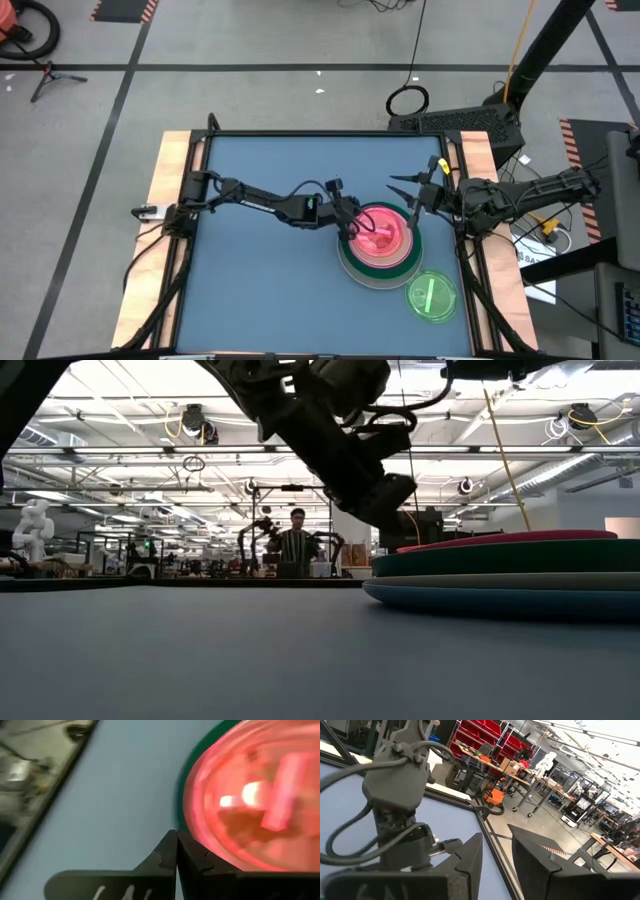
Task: Stack plastic plates
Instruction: Stack the light pink plate on top of the light green plate, then stack the light green plate on top of the light pink plate
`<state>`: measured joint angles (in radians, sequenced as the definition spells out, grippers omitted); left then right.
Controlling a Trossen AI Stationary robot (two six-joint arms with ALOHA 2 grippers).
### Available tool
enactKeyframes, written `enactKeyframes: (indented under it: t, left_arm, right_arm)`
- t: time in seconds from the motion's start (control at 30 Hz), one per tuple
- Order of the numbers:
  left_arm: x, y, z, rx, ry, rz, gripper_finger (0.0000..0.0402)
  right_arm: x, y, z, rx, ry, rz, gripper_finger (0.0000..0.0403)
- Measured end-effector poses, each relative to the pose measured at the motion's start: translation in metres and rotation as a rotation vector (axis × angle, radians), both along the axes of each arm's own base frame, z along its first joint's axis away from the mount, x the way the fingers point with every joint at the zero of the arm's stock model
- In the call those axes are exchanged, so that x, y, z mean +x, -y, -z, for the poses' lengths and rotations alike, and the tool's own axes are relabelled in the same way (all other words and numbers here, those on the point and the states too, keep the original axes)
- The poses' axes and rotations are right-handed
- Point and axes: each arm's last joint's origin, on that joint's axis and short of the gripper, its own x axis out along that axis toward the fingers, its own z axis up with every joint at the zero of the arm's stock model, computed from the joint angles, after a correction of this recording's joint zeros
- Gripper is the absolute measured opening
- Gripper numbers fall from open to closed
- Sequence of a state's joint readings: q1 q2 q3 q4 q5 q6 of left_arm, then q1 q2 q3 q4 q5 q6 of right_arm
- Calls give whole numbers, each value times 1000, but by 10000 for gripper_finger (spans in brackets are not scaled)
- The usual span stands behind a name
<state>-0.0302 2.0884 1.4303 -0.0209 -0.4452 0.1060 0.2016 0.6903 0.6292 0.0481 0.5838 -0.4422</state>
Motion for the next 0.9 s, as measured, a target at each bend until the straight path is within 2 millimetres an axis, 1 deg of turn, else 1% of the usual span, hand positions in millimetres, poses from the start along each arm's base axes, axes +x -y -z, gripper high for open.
enactKeyframes:
  t: [0.1, 0.17, 0.3, 0.43, 0.73, 0.8, 0.9]
  left_arm:
    - [3, 4, 6, -63, 18, 11, 4]
    - [0, 4, 13, -80, -16, -3, 3]
    - [2, 4, 13, -116, 11, -21, 2]
    - [2, 6, 17, -136, -9, -5, 2]
    - [1, 18, 17, -150, -9, 9, 1]
    - [0, 19, 17, -138, -9, -13, 1]
    - [-6, 23, 2, -97, -9, -38, 1]
  right_arm:
    - [0, 0, 0, -7, -3, 0, 98]
    - [0, 0, 0, -9, -4, 0, 98]
    - [0, 0, 0, -11, -5, 0, 98]
    - [0, 1, 0, -13, -5, 25, 98]
    - [-1, 2, 1, -18, -13, 56, 98]
    - [-1, 2, 1, -16, -15, 56, 98]
    - [-1, 2, 1, 2, -9, 58, 98]
